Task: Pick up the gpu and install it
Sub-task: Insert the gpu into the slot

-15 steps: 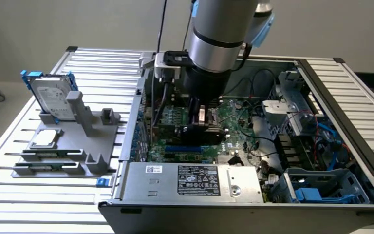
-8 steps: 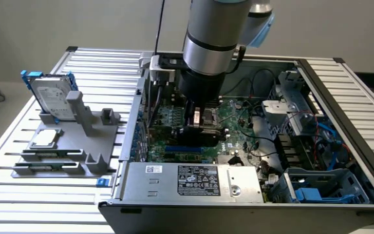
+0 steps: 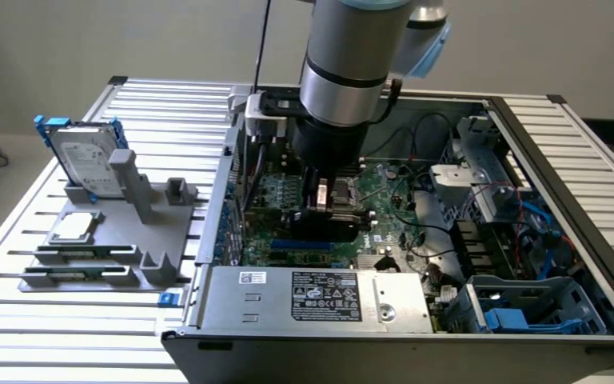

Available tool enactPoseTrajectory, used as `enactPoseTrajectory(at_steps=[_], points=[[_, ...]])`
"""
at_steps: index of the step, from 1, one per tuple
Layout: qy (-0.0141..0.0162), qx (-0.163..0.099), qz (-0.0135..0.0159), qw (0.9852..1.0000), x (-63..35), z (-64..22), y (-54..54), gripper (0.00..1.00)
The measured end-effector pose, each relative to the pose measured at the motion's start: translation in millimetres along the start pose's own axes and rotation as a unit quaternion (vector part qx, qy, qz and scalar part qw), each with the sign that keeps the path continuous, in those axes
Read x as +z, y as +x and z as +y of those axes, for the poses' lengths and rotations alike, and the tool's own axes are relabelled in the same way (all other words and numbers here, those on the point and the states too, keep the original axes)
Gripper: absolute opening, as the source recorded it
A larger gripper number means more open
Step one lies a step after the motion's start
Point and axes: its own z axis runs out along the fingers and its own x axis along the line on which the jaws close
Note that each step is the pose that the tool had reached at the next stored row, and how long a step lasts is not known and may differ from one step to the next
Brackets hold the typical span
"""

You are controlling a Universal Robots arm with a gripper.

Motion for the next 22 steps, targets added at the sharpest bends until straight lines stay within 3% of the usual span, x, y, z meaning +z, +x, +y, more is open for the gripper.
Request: enactPoseTrajectory(at_steps=[22], points=[[-0.0006, 0.014, -0.0015, 0.9999, 9.4, 3.0, 0.1, 0.26]])
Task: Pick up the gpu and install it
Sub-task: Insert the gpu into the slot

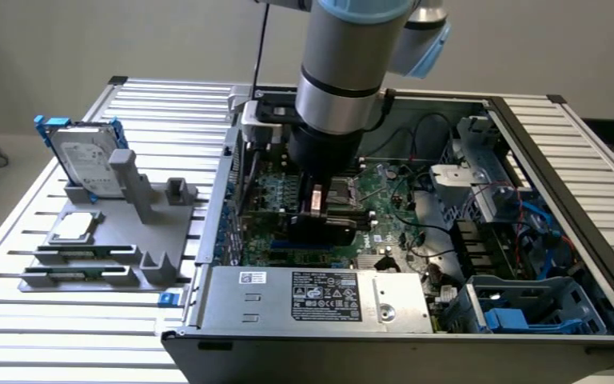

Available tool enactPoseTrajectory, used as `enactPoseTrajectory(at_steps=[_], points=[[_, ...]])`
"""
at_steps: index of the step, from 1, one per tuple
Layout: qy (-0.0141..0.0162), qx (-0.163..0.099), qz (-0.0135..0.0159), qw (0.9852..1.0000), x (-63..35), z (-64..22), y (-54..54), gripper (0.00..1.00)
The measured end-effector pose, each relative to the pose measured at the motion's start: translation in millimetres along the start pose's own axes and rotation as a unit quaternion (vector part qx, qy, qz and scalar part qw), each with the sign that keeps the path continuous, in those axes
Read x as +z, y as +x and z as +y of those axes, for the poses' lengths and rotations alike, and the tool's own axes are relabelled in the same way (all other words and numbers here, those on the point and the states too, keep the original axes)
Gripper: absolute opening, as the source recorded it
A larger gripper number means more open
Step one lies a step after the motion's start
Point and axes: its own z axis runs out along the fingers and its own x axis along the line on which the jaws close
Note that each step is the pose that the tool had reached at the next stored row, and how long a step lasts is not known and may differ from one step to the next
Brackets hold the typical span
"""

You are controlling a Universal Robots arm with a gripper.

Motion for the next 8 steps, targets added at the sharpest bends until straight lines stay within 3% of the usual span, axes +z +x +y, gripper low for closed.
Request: enactPoseTrajectory(at_steps=[8], points=[[-0.0020, 0.007, -0.0008, 1.0000, 0.8, 0.2, 0.0, 0.26]])
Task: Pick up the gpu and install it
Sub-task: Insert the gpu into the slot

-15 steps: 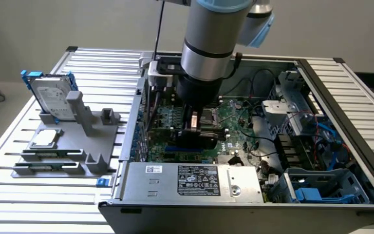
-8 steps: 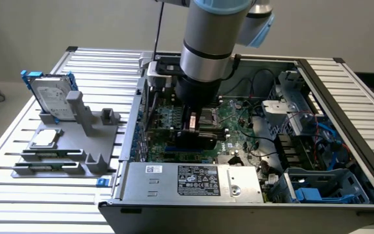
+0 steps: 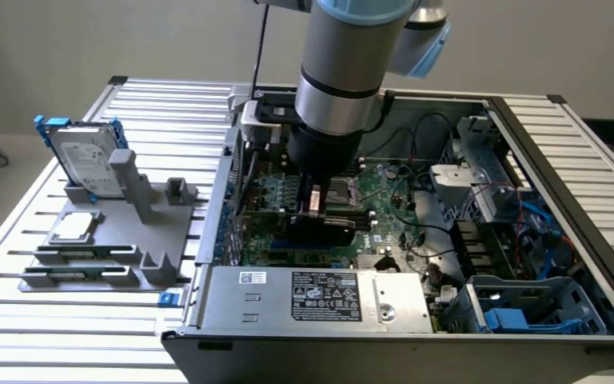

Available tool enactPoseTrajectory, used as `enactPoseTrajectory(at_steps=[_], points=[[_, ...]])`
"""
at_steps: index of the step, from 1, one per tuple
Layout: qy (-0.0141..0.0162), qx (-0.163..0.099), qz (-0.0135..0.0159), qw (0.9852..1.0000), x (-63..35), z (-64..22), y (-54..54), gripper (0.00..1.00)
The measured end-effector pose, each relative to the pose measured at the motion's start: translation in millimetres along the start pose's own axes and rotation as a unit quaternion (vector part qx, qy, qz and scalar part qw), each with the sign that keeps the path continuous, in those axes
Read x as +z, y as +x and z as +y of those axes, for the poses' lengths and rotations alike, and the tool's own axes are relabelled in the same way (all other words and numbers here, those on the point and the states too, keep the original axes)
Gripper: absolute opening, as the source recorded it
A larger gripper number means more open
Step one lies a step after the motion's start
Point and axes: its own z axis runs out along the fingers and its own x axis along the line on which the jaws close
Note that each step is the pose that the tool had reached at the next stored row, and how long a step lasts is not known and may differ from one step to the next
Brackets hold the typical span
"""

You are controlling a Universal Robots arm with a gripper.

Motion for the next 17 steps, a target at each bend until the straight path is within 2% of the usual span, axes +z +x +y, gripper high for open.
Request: enactPoseTrajectory(at_steps=[17], points=[[-0.0003, 0.003, -0.0004, 1.0000, -0.3, -3.5, -0.2, 0.26]])
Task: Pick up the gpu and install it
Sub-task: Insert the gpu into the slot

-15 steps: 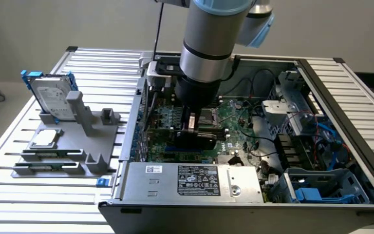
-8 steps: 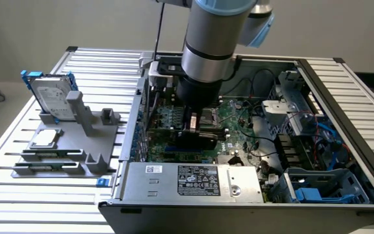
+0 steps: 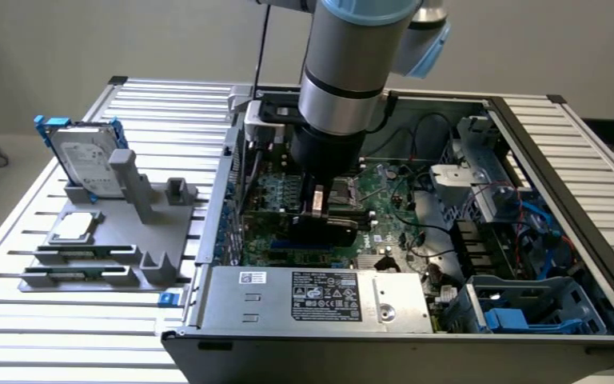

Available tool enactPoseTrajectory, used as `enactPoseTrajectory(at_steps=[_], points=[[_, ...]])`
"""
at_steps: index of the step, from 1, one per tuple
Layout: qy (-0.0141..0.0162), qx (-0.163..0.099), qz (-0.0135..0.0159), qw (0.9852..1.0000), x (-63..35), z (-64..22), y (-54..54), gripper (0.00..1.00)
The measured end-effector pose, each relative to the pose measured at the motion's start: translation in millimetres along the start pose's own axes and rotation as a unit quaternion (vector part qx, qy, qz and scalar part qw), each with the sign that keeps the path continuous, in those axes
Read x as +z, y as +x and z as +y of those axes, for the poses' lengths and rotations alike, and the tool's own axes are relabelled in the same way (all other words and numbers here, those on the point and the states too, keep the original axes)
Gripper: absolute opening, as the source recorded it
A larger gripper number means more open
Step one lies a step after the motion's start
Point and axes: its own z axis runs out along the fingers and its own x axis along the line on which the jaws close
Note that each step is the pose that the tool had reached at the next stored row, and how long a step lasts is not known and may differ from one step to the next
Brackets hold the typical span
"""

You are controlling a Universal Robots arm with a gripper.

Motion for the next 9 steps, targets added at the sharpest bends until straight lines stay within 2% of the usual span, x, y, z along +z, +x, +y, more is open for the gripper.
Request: enactPoseTrajectory(at_steps=[9], points=[[-0.0066, 0.001, 0.0002, 1.0000, -5.2, 0.6, 0.0, 0.26]])
